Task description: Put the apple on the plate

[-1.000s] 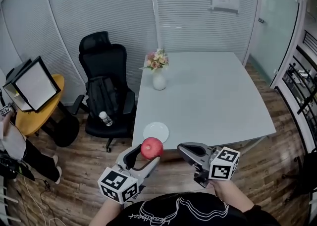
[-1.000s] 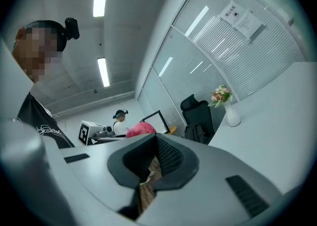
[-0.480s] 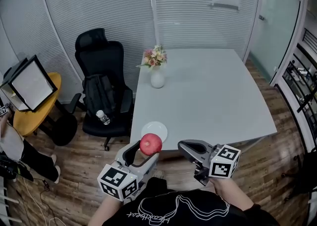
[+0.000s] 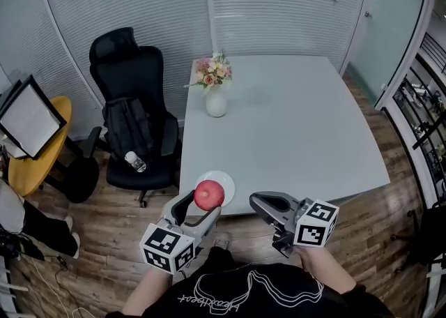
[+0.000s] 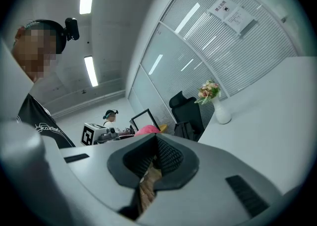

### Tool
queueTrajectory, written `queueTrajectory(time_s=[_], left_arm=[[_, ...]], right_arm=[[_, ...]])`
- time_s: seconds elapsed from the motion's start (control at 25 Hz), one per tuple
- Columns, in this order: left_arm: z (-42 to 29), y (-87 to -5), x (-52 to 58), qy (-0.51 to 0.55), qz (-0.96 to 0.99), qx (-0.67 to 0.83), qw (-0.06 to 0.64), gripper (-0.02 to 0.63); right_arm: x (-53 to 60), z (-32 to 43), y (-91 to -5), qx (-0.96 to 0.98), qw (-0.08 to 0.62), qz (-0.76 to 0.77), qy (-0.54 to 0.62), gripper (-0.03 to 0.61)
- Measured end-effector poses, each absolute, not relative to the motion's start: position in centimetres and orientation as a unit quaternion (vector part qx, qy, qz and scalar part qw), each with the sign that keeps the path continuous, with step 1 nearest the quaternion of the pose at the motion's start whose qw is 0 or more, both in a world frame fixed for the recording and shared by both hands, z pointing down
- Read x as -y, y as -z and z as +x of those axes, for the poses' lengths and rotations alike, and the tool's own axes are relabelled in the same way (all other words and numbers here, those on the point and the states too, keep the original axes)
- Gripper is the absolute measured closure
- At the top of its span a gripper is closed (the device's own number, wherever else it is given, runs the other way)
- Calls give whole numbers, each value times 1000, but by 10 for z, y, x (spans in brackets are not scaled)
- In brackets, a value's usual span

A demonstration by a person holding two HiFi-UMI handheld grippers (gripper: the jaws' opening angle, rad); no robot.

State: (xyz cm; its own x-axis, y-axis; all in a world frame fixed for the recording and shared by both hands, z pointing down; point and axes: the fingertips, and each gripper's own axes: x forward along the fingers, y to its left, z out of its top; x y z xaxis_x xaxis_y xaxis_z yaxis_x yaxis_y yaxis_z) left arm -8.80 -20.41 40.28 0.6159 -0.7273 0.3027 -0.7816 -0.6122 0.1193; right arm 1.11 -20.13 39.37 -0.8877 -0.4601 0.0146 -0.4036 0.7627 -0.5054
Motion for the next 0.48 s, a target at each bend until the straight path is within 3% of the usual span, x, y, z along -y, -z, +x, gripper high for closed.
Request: queueTrajectory(time_s=[0.48], left_arm=[[-98,-473,268,-182,884,408,135,313]], right_arm=[[250,0,-432,-919,29,-256,297,569]])
